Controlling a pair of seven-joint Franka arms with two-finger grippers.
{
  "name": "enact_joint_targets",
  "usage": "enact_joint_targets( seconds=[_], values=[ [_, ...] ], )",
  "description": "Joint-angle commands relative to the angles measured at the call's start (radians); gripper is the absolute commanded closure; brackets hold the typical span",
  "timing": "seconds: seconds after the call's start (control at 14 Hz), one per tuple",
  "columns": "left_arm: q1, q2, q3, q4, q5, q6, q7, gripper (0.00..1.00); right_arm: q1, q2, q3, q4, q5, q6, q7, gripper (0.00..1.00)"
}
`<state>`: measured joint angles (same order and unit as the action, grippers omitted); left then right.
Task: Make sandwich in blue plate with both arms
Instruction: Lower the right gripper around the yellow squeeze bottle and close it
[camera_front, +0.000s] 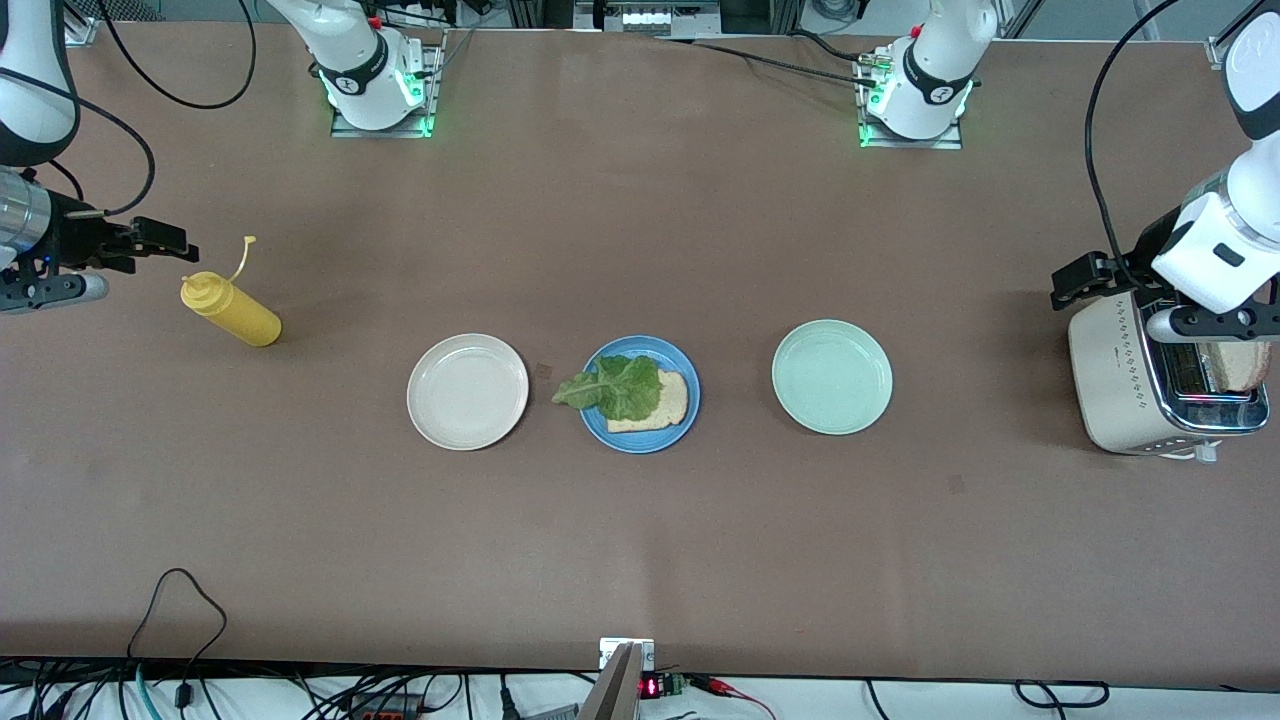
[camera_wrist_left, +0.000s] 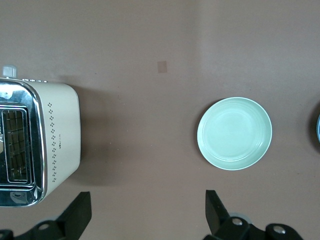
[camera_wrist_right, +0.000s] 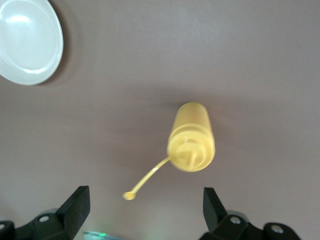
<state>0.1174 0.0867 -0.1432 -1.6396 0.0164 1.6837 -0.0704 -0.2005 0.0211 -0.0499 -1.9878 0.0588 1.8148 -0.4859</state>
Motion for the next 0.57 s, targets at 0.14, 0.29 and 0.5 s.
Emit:
enact_joint_targets(
  seconds=[0.14, 0.29, 0.5],
  values=[
    [-0.001, -0.013, 0.011, 0.05, -0.01, -0.09, 0.012, 0.0, -0.137, -0.043, 0.016, -0.117, -0.011, 0.136, -0.362, 0.0],
    [0.002, -0.013, 0.016, 0.052, -0.024, -0.107, 0.012, 0.0, -0.175, -0.04, 0.018, -0.12, -0.004, 0.141, -0.514, 0.0],
    [0.004, -0.015, 0.01, 0.053, -0.024, -0.113, 0.015, 0.0, -0.227, -0.027, 0.018, -0.12, 0.027, 0.161, -0.734, 0.0]
  ],
)
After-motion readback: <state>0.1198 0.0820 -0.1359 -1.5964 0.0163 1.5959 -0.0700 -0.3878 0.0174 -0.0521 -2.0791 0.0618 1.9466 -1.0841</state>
